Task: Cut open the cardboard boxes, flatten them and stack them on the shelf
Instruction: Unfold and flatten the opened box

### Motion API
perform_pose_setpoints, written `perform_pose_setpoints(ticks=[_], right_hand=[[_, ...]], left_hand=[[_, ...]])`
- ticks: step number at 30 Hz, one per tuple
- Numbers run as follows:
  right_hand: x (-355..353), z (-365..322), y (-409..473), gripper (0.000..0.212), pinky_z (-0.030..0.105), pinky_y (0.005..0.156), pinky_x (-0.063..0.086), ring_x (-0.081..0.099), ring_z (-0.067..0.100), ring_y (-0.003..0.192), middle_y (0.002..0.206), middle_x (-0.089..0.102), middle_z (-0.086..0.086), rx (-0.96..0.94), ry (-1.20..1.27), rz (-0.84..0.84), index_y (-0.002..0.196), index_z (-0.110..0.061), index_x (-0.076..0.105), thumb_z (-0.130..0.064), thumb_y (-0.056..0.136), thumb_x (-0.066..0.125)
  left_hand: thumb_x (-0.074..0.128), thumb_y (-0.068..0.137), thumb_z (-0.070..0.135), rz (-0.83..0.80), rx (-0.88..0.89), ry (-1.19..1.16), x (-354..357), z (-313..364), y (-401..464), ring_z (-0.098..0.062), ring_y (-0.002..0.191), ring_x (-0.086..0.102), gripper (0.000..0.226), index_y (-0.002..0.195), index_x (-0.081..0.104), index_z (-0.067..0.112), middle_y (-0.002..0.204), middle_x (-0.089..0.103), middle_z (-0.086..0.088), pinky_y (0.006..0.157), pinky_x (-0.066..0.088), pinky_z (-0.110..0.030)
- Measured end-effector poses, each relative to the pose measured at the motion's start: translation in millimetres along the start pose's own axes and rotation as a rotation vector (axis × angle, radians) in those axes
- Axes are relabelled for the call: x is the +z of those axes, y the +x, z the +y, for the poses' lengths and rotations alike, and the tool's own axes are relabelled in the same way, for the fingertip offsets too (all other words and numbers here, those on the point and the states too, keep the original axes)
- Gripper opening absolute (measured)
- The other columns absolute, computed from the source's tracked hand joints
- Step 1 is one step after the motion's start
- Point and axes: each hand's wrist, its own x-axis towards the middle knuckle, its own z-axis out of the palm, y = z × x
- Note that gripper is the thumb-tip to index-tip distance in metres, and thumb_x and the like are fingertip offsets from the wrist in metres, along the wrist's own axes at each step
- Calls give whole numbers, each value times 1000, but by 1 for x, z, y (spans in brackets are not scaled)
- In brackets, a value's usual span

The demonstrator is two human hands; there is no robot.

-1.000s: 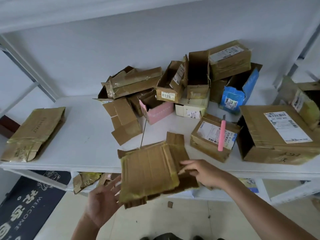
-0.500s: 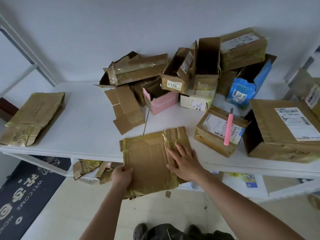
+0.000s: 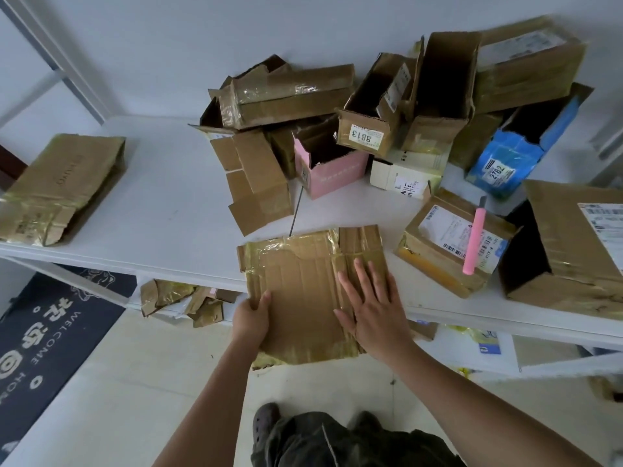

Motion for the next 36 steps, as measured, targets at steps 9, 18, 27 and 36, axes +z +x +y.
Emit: perform_pose_setpoints(ticks=[9,18,27,36], right_hand=[[-3,2,1,72,53,122,0,-16,27,151,164,-16,3,-4,28,-68,153,-36,-14,-69,90,-11],[-83,-35,-19,77,21,100,43,53,12,121,134,55,3,111,754,217,152,-12,26,-52,92,53],[-129,-145,60,42,25,81,48,64,25,94,104,69,10,27,1009,119,120,-2,58,-33,92,66],[-117,-301,155,76,30,104,33,43,29,137,148,47,13,134,1011,70,145,-3,41,-38,86,72]], left_hand=[[47,101,45,39,21,-39,-1,4,-6,-28,96,60,47,110,61,2,102,64,-12,86,51,-42],[60,90,56,201,98,-396,-87,-7,-18,-12,58,60,54,74,59,5,67,66,4,51,50,-29],[76,74,42,-74,121,-729,-219,-33,-4,-19,99,72,53,121,63,23,111,74,-1,71,60,-30],[59,93,-3,-60,56,-897,-338,-67,79,-24,94,72,41,128,59,19,117,71,-10,64,61,-39]])
